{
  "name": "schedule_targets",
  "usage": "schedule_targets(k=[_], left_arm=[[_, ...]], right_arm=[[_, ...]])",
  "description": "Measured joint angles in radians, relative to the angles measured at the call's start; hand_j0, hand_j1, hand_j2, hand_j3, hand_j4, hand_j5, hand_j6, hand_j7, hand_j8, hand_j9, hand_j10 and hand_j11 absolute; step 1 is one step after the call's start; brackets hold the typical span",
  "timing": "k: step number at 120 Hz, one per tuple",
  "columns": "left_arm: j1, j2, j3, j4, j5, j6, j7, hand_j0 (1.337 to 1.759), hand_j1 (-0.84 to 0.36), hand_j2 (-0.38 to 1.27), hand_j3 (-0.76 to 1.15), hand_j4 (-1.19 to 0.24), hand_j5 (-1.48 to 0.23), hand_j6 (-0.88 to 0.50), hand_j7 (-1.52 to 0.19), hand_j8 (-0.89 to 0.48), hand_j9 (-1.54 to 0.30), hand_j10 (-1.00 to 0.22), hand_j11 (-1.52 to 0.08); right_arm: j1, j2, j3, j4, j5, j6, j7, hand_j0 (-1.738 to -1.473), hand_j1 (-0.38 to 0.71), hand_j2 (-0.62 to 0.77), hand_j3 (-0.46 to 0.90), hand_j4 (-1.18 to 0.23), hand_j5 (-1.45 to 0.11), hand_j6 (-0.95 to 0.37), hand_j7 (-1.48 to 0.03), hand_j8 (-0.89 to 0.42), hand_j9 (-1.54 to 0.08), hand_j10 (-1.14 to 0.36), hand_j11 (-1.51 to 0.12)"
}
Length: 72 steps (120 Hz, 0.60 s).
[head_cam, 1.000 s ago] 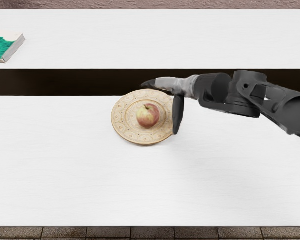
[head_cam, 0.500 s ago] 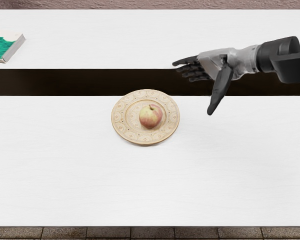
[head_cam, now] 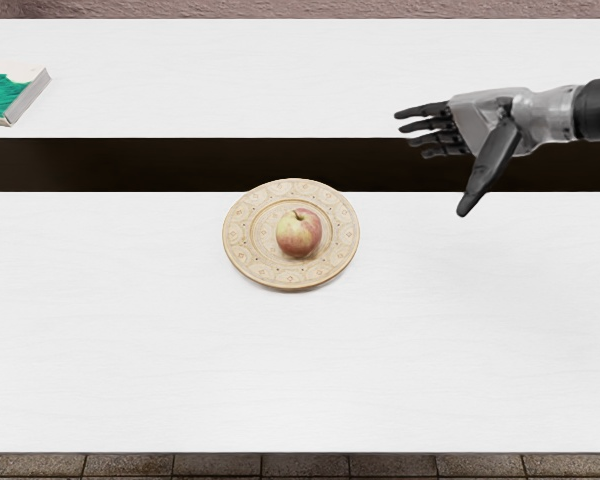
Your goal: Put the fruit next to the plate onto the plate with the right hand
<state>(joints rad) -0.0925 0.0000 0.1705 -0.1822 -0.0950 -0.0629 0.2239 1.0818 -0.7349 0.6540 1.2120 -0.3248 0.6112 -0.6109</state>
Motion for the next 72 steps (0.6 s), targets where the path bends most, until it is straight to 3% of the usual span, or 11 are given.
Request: schedule_targets(k=[72], left_arm=[[0.000,0.000,0.000,0.000,0.000,0.000,0.000,1.658,0.35,0.00,0.00,0.00,0.00,0.00,0.00,0.00,0.00,0.00,0.00]], right_arm=[[-0.001,-0.003,-0.002,0.001,0.002,0.000,0.000,-1.658,-0.35,0.00,0.00,0.00,0.00,0.00,0.00,0.00,0.00,0.00,0.00]])
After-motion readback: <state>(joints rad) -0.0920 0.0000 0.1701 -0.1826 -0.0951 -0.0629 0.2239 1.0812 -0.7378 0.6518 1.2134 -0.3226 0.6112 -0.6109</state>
